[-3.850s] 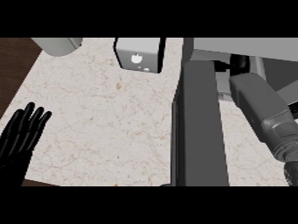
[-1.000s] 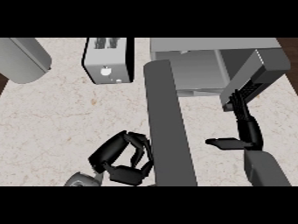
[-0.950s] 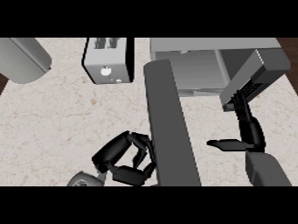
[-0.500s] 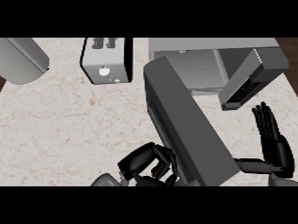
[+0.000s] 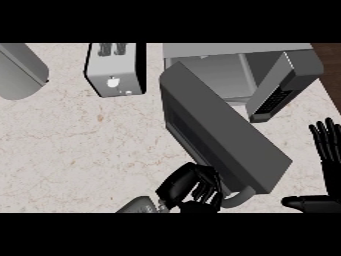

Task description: Pick up the milk, place it into the microwave and close the microwave

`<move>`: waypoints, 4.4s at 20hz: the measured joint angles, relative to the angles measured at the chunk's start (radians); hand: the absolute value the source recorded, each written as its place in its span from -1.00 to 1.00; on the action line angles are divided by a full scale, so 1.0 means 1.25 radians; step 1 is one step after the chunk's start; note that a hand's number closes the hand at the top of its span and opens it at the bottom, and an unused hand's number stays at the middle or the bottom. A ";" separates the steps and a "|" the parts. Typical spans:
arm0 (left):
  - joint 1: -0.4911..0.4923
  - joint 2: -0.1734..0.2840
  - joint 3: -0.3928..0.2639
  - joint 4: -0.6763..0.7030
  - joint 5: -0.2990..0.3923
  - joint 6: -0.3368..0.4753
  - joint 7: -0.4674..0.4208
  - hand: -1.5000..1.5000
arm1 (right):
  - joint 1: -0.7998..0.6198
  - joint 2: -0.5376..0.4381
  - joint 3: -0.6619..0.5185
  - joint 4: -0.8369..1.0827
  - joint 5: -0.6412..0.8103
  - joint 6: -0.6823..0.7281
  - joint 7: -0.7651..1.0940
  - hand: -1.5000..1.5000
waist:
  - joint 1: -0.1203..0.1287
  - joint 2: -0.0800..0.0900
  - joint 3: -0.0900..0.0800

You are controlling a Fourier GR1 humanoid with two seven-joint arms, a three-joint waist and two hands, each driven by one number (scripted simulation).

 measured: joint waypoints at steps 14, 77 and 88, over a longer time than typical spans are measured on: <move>-0.167 -0.004 -0.048 0.025 0.240 0.235 -0.059 1.00 | -0.001 -0.081 0.027 -0.157 -0.112 0.144 0.109 -1.00 | -0.077 0.016 -0.002; -0.404 -0.011 0.089 0.245 0.690 0.298 -0.370 1.00 | -0.124 -0.241 -0.021 -0.313 -0.455 0.205 0.344 -1.00 | -0.219 0.062 0.003; -0.414 -0.011 0.072 0.256 0.721 0.291 -0.398 1.00 | -0.134 -0.271 -0.006 -0.321 -0.516 0.247 0.371 -1.00 | -0.216 0.064 0.003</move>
